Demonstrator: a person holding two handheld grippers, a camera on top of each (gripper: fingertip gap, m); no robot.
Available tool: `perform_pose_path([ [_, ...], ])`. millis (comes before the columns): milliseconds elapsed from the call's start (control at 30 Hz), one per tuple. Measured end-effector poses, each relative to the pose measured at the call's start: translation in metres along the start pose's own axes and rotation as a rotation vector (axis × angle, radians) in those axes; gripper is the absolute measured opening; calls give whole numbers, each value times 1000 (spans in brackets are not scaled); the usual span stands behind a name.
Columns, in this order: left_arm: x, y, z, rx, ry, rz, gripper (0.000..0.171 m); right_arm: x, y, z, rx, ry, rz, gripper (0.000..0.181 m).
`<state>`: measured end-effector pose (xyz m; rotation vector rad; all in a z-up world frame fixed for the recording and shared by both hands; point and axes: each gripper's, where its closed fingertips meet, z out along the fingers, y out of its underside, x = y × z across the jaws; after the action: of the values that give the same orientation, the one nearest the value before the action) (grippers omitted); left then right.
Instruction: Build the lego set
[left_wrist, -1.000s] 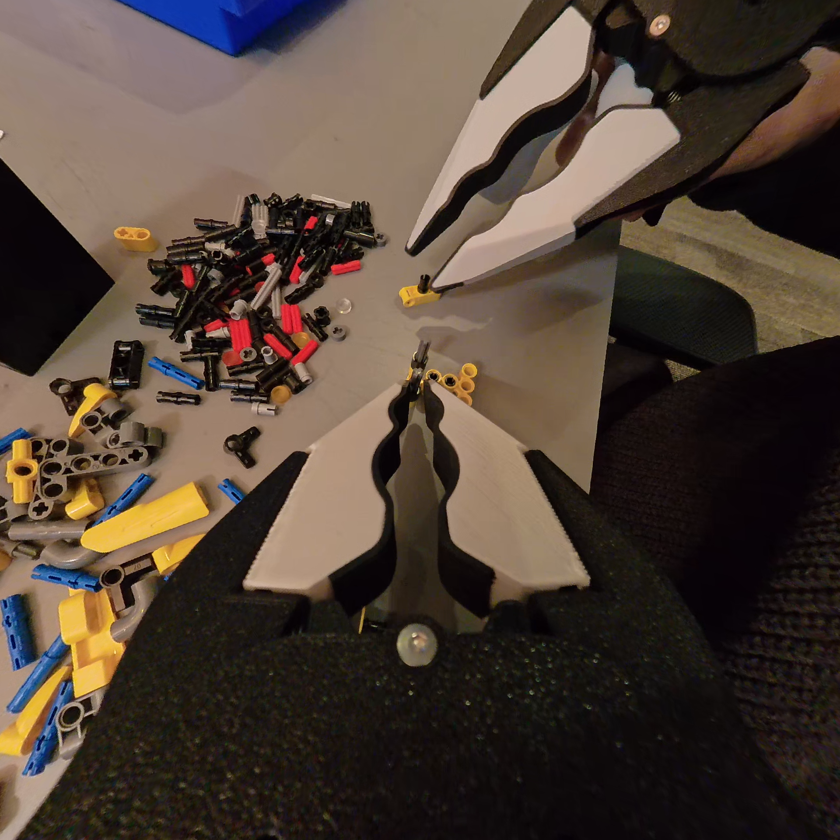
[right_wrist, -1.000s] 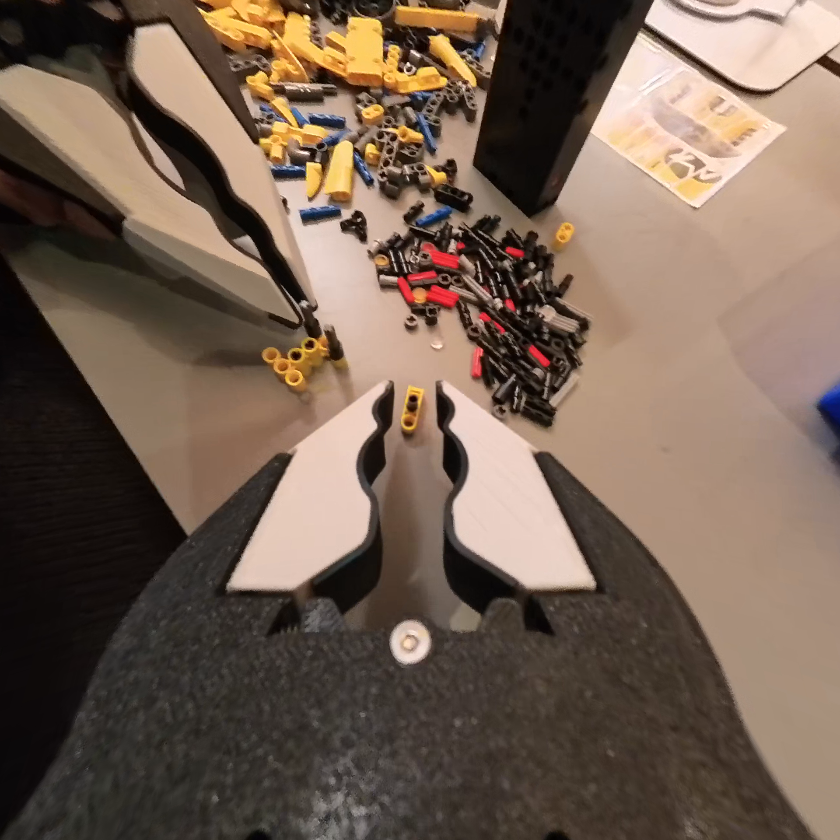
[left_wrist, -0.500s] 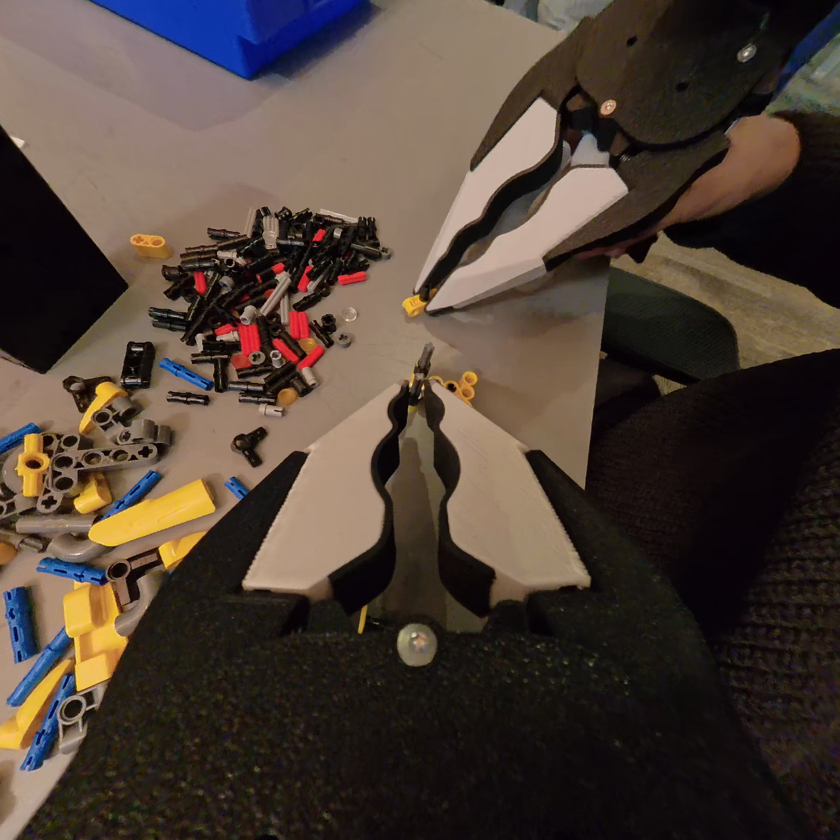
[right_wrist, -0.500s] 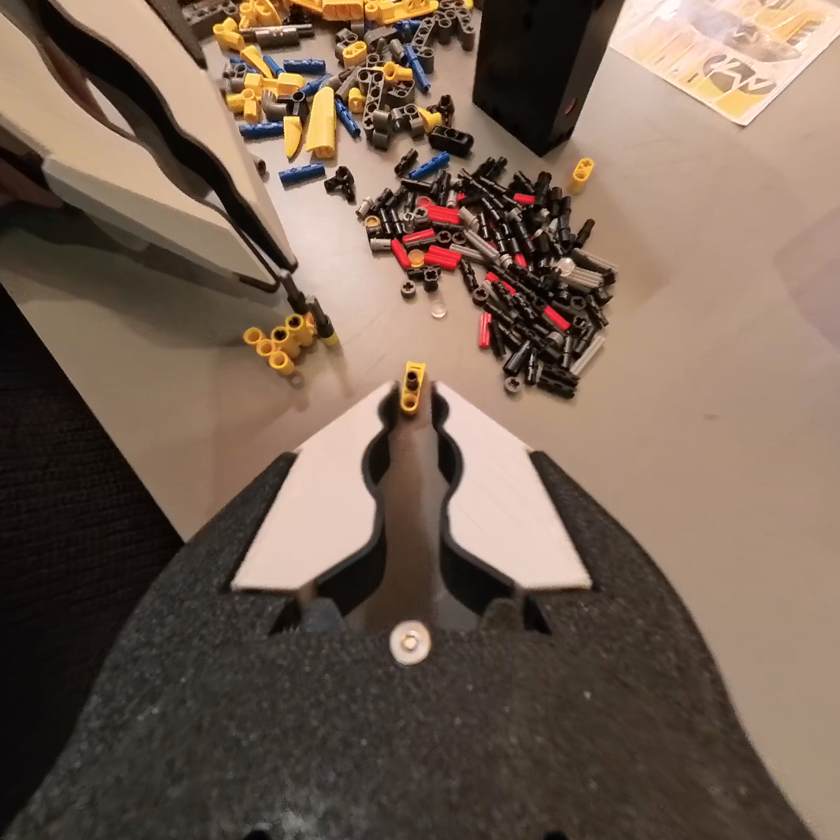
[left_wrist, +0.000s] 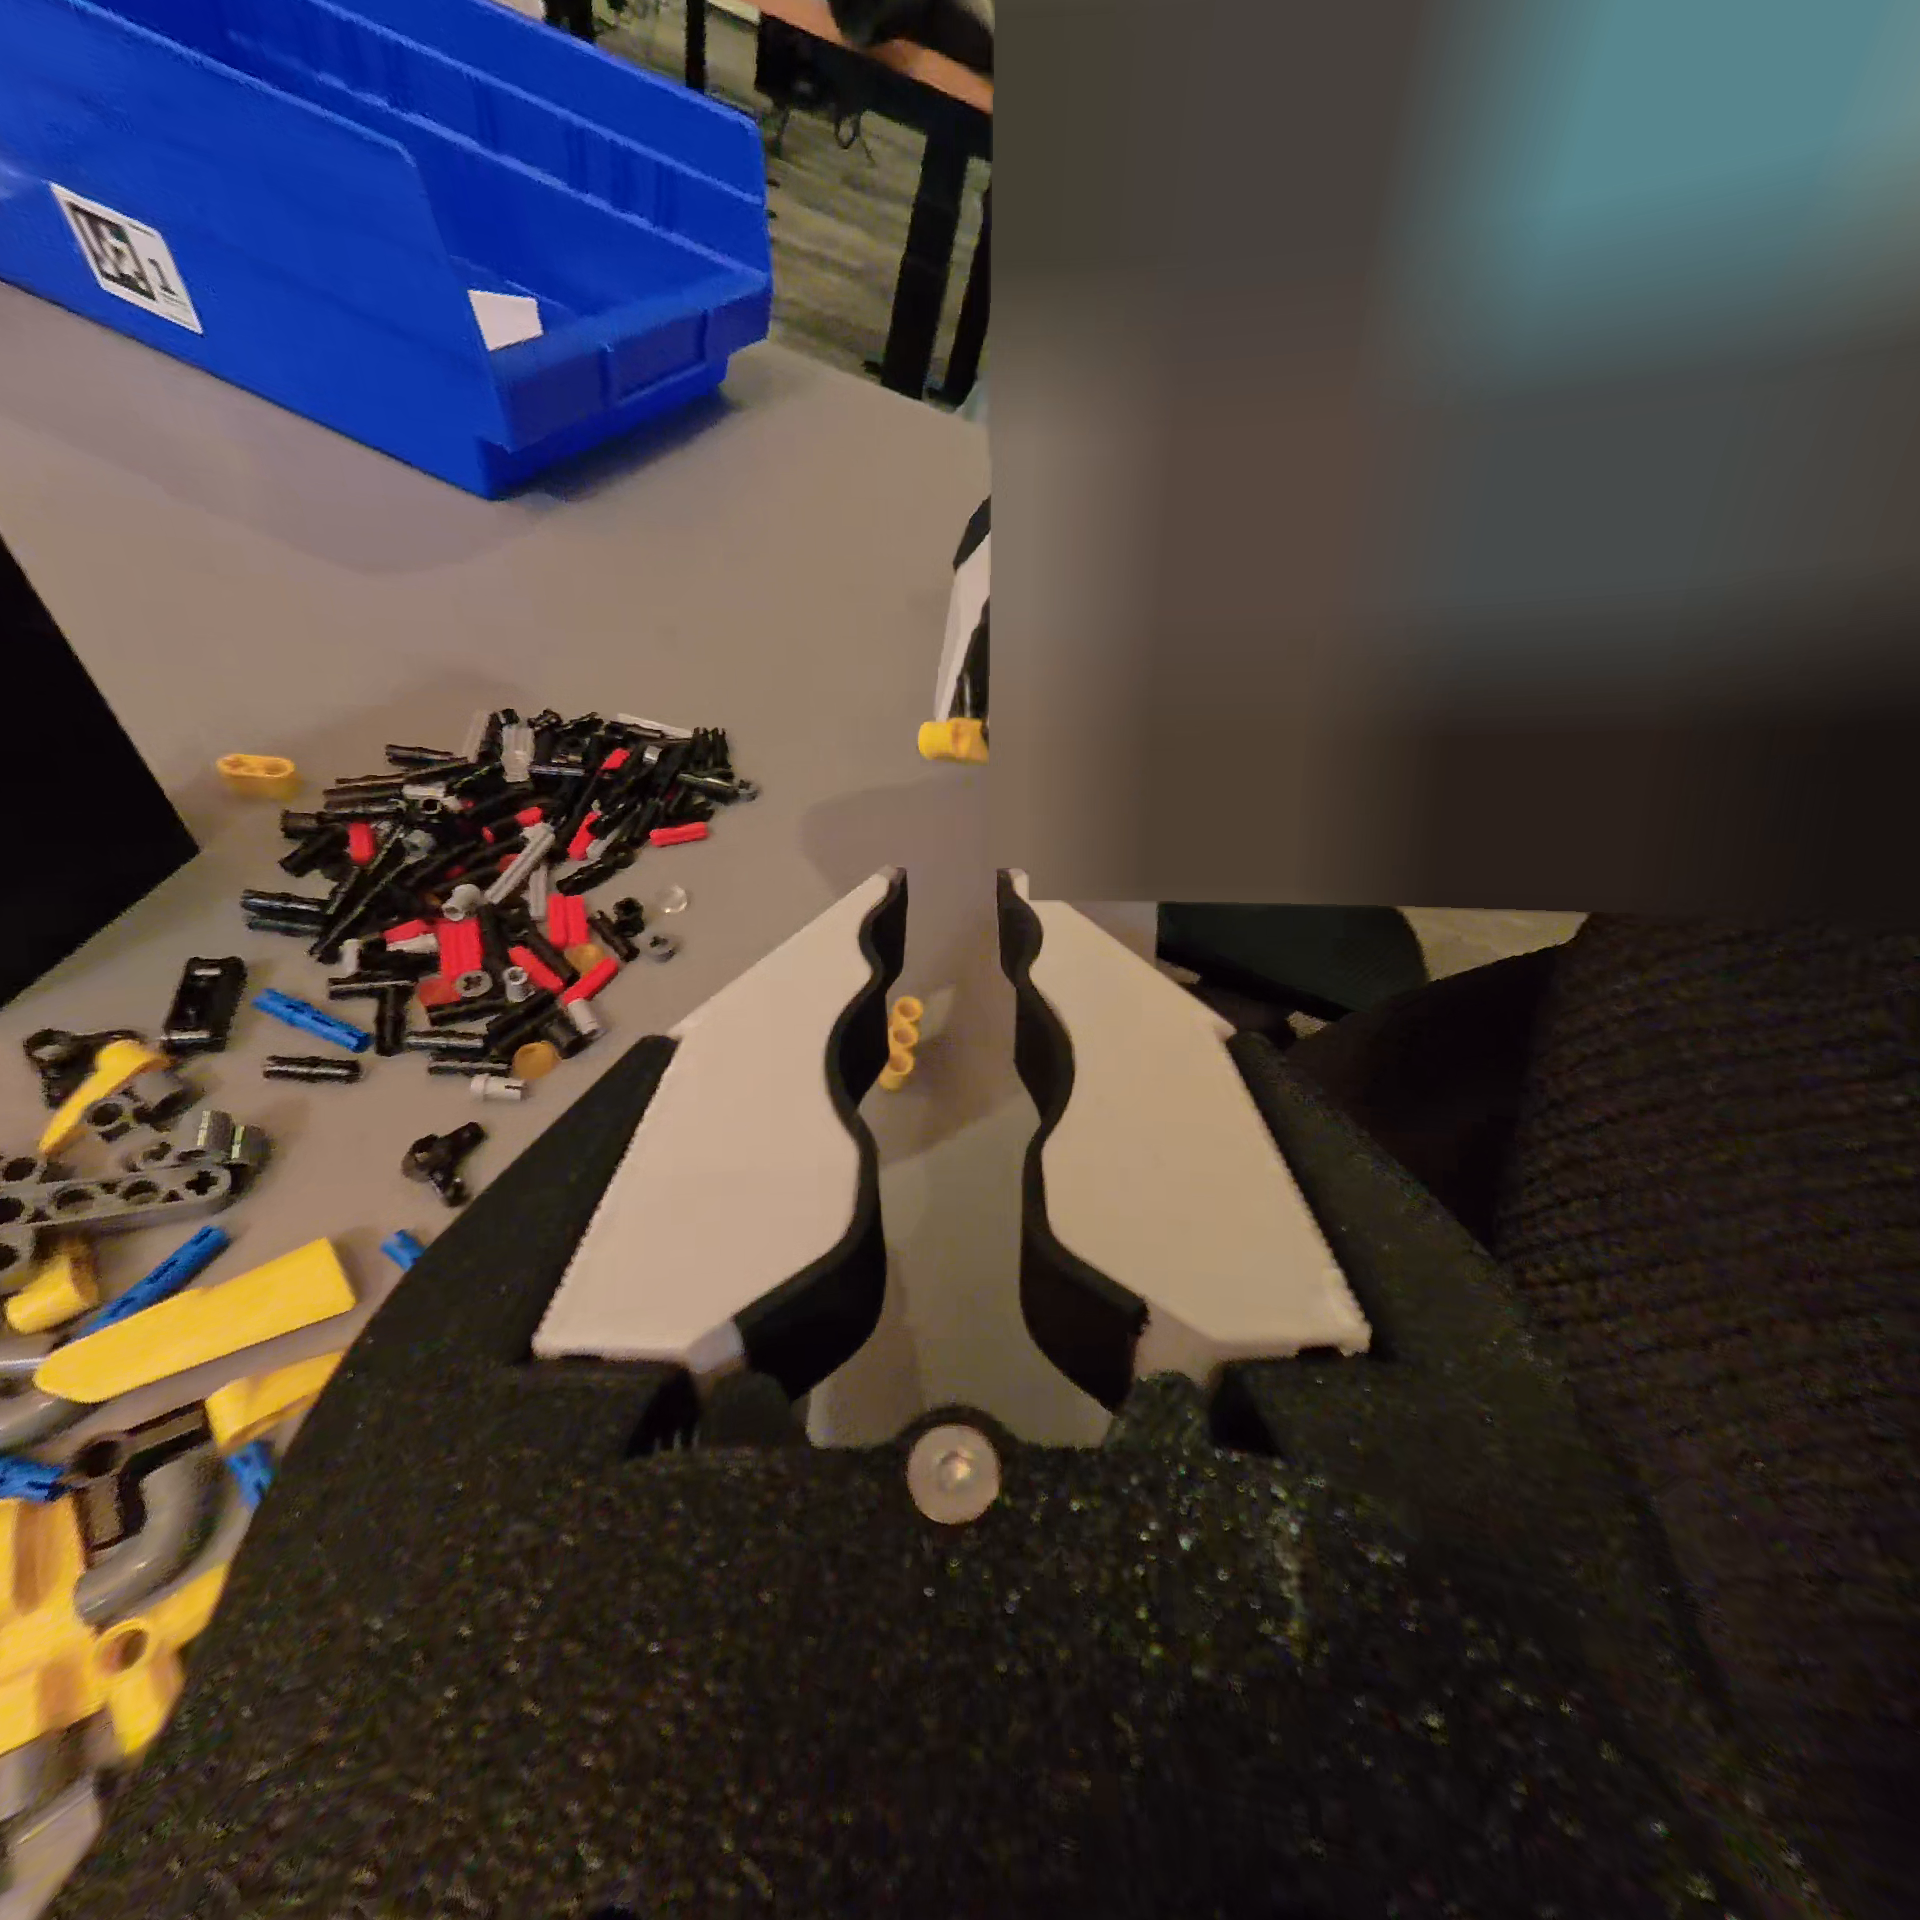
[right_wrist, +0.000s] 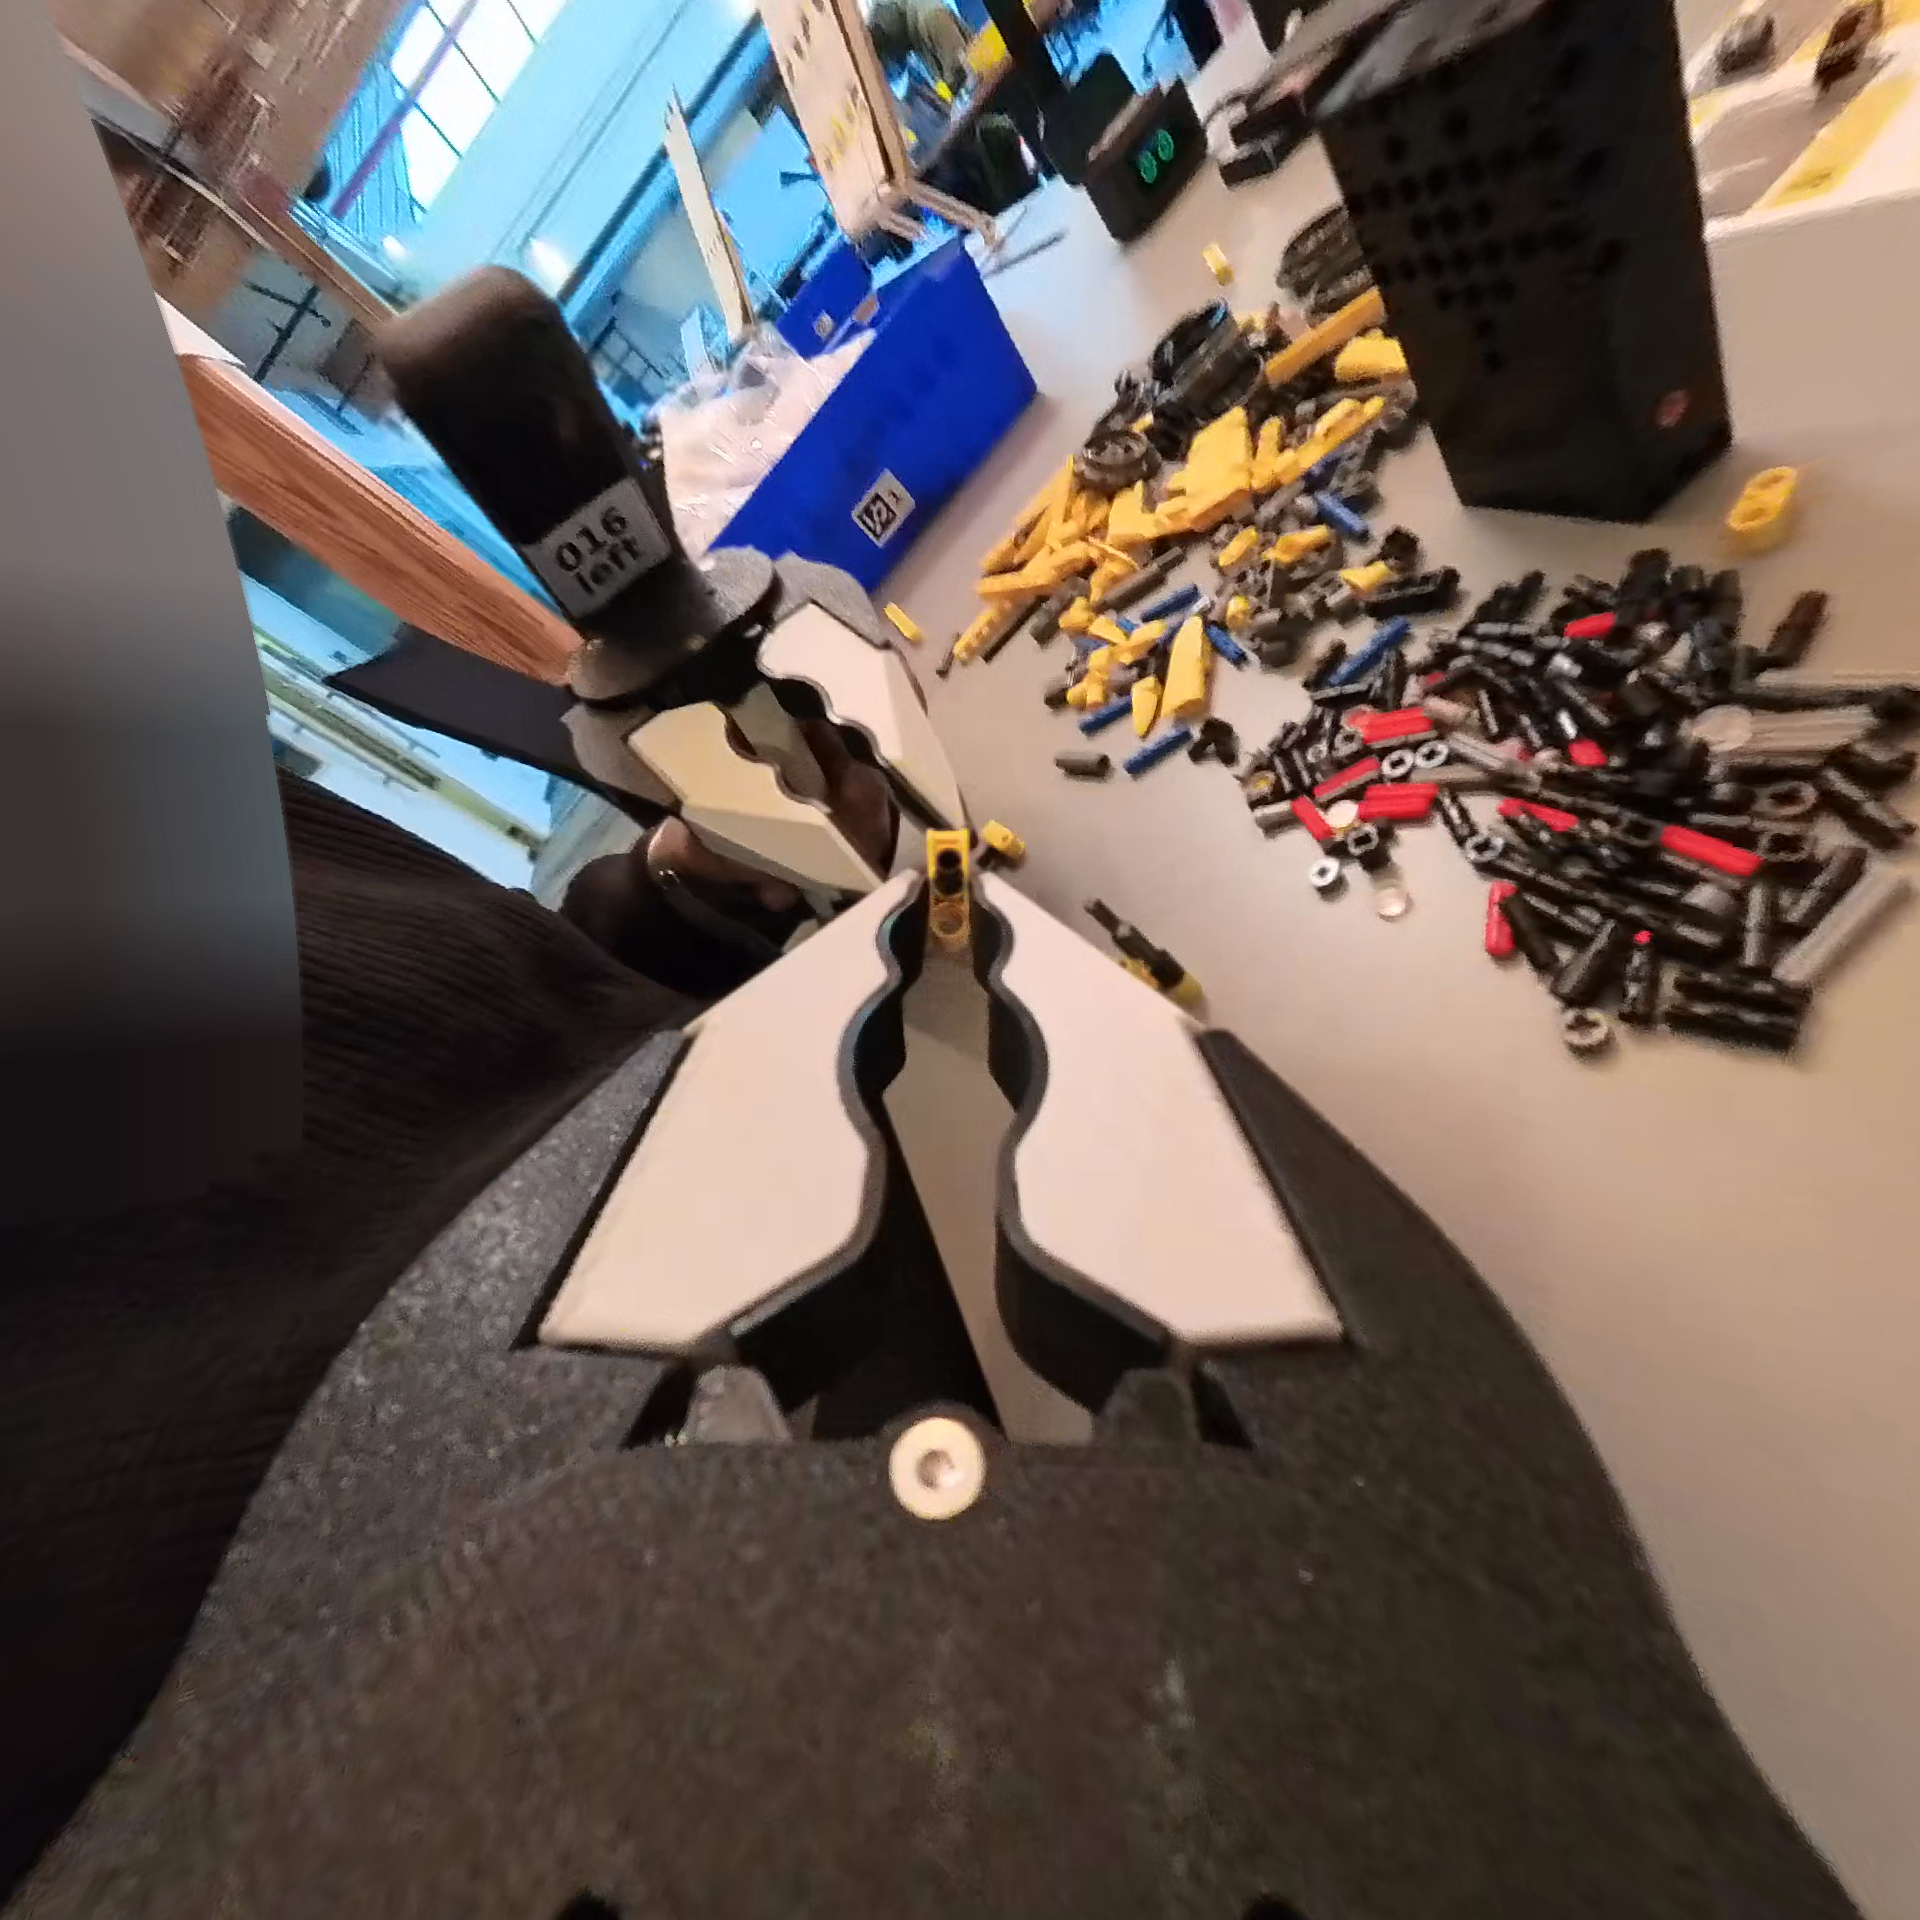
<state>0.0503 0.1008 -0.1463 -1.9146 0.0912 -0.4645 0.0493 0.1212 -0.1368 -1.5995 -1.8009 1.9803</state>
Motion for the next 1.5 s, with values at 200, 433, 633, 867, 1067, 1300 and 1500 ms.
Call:
perform_pose_path([
  [200,10,-16,-6,124,177,-287,17,-14,-15,-5,59,314,-725,7],
  [433,17,-27,-11,199,335,-460,17,-25,-6,10,-41,551,-1402,7],
  [633,16,-24,-14,202,354,-491,7,-30,-4,14,-34,504,-1405,7],
  [867,14,-24,-15,211,377,-501,7,-30,-4,16,-41,493,-1405,7],
  [1067,4,-23,-19,217,316,-490,6,-26,-5,20,-43,465,-1317,8],
  [1300,-13,-27,-37,280,260,-483,6,-27,-19,11,39,431,-1125,3],
  [1500,-14,-25,-41,262,195,-401,6,-20,-35,1,125,377,-807,0],
])
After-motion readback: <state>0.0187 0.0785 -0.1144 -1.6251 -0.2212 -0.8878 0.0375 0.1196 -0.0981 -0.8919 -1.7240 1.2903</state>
